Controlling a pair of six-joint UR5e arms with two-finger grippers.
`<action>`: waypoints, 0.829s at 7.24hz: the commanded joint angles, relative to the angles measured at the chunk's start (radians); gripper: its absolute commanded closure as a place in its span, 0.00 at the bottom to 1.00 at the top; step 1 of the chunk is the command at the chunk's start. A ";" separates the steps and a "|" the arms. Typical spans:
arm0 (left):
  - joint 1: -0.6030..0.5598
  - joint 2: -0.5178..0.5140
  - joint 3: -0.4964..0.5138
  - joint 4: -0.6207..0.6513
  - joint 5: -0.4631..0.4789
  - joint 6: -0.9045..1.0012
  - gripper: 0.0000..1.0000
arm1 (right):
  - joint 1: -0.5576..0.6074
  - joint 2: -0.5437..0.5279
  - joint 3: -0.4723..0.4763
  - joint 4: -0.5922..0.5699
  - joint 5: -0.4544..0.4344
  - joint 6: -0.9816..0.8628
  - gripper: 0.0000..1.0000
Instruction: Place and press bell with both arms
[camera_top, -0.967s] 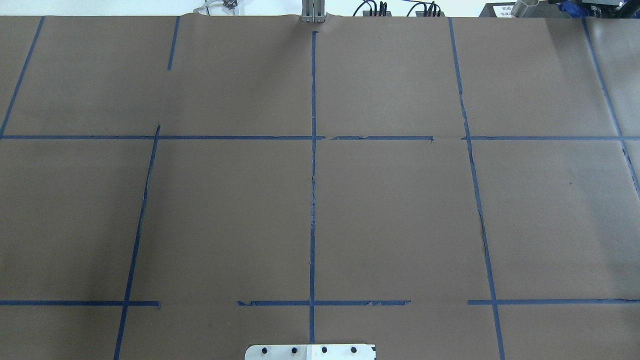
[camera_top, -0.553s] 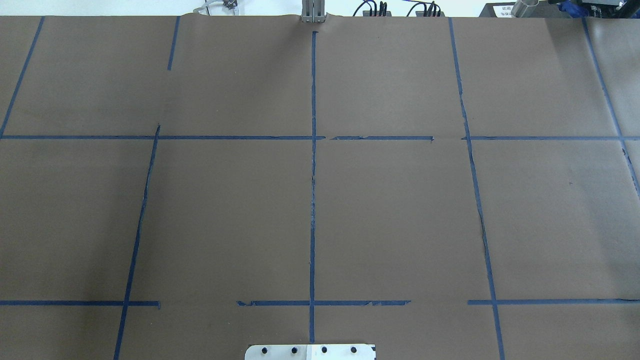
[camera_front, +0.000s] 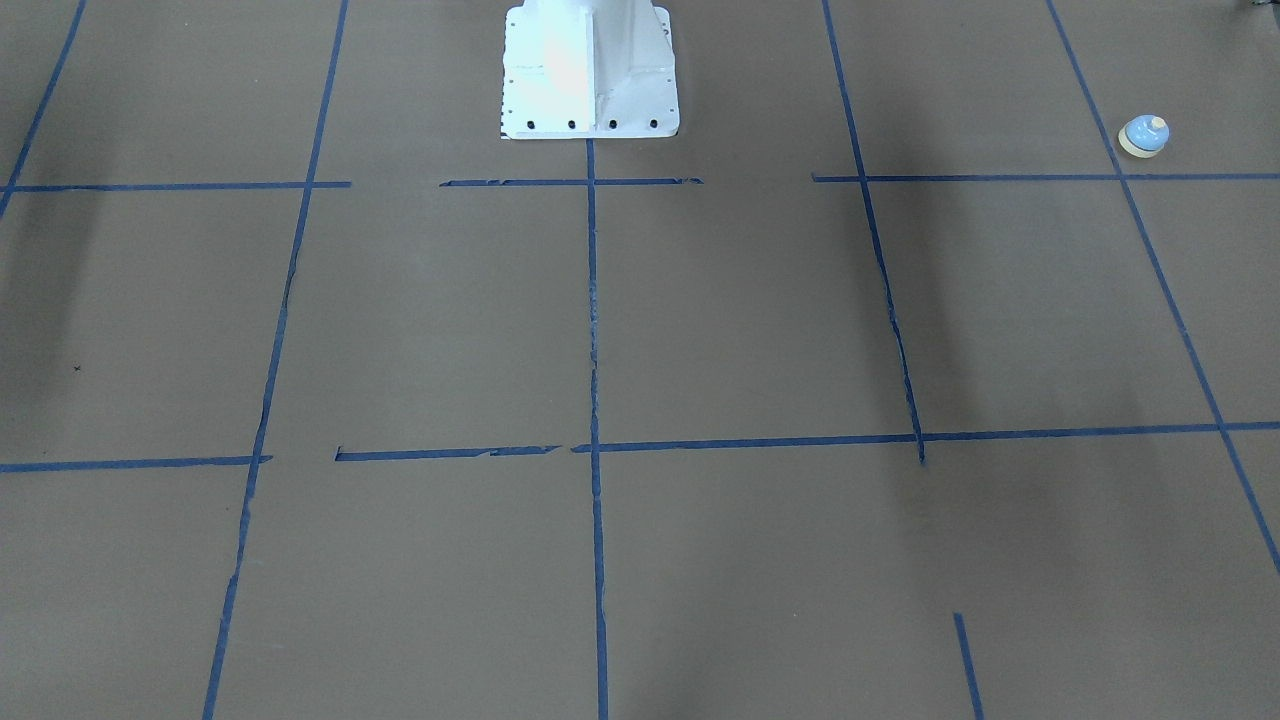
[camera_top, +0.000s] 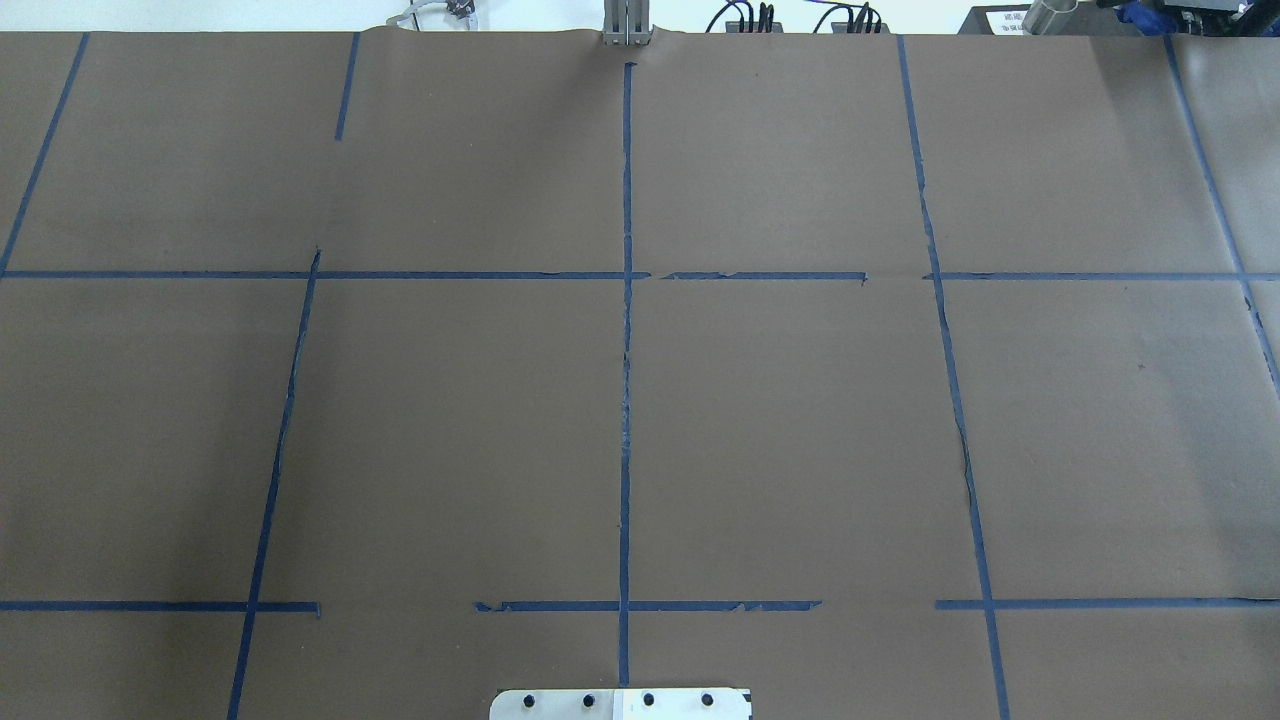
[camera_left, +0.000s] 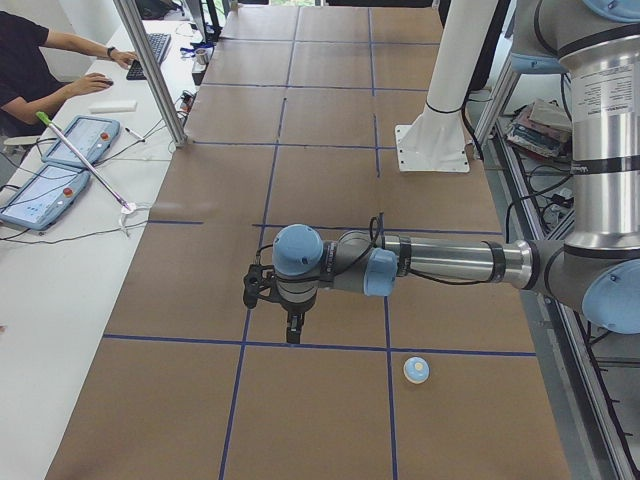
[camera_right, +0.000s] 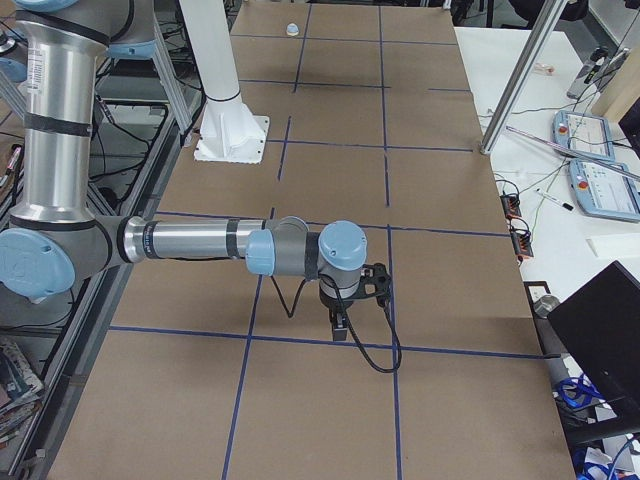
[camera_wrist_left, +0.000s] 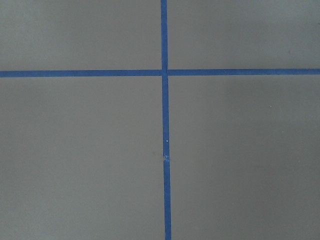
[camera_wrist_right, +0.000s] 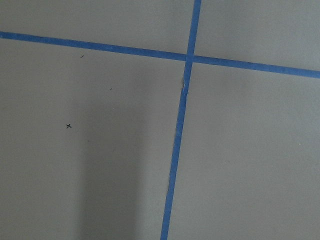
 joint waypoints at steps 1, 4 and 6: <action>0.067 0.021 0.003 -0.086 0.005 0.001 0.00 | 0.000 -0.010 -0.005 0.038 0.002 0.002 0.00; 0.071 0.076 0.024 -0.102 0.010 0.004 0.00 | 0.000 -0.017 -0.002 0.043 0.001 0.001 0.00; 0.127 0.125 0.035 -0.145 0.040 0.002 0.00 | -0.002 -0.017 -0.001 0.041 0.029 0.004 0.00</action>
